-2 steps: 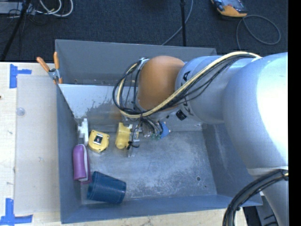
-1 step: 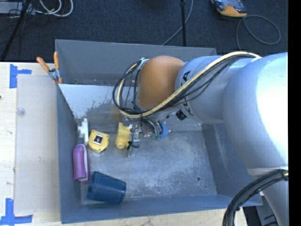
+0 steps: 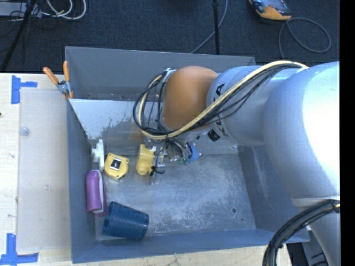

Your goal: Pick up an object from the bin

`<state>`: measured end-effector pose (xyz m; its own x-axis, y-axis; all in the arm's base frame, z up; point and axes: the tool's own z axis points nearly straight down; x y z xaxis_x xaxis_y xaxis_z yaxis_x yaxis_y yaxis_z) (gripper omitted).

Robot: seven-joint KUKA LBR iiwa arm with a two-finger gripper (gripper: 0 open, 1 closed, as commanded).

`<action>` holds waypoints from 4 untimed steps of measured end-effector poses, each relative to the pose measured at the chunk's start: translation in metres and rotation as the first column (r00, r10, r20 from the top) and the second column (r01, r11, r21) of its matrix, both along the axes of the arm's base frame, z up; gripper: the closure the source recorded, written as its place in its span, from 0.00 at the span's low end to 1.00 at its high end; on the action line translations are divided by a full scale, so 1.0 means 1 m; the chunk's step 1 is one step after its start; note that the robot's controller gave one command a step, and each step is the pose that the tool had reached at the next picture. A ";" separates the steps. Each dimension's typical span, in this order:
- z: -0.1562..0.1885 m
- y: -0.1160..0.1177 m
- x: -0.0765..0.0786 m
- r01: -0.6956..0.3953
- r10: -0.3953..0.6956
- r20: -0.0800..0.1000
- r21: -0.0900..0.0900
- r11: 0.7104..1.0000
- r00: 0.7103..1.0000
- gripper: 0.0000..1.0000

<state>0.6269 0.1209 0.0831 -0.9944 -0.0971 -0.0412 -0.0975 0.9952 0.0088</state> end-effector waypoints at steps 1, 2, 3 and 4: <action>-0.001 0.003 0.002 -0.067 0.067 0.009 -0.005 0.998 0.998 1.00; 0.001 0.018 0.001 -0.077 0.077 0.018 -0.006 0.997 0.997 1.00; 0.024 0.018 -0.004 -0.077 0.077 0.011 -0.004 0.997 0.997 1.00; 0.032 0.018 -0.005 -0.078 0.078 0.010 -0.005 0.997 0.997 1.00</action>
Offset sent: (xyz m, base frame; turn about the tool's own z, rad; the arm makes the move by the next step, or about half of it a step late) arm -0.0070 0.0263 -0.0074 -0.0810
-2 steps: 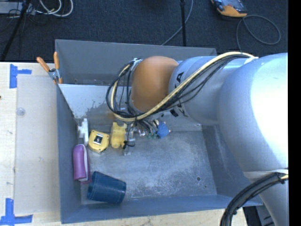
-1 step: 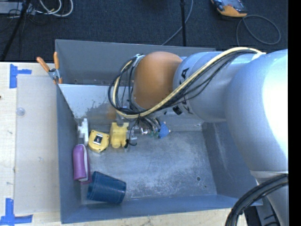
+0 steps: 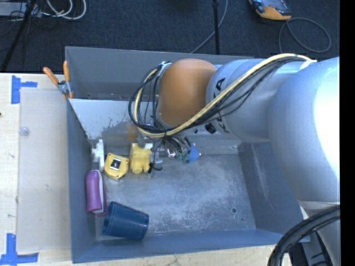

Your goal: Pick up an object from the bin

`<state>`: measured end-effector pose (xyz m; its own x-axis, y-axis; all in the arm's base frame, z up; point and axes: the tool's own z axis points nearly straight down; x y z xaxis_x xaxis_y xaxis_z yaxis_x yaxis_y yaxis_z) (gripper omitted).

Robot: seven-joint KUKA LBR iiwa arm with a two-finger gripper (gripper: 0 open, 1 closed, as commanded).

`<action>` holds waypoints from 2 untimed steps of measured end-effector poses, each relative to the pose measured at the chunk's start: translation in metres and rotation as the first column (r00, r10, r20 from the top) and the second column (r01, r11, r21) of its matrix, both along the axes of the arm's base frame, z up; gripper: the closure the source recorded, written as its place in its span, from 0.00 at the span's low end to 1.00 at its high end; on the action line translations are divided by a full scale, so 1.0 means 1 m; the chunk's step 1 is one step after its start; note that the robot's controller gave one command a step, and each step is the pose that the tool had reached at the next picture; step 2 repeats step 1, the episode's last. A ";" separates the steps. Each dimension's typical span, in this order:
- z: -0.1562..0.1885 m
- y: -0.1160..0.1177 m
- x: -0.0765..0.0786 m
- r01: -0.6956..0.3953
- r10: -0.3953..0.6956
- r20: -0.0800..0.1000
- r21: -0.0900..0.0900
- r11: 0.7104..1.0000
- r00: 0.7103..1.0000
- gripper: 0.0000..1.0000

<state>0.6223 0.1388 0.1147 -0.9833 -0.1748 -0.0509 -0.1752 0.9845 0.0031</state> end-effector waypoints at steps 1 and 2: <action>0.006 0.000 -0.001 -0.004 0.004 0.001 0.001 1.000 1.000 1.00; 0.006 0.000 -0.001 -0.004 0.004 0.001 0.001 1.000 1.000 1.00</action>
Offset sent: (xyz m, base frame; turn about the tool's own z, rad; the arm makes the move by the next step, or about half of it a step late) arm -0.0315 0.0407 -0.0447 -0.2297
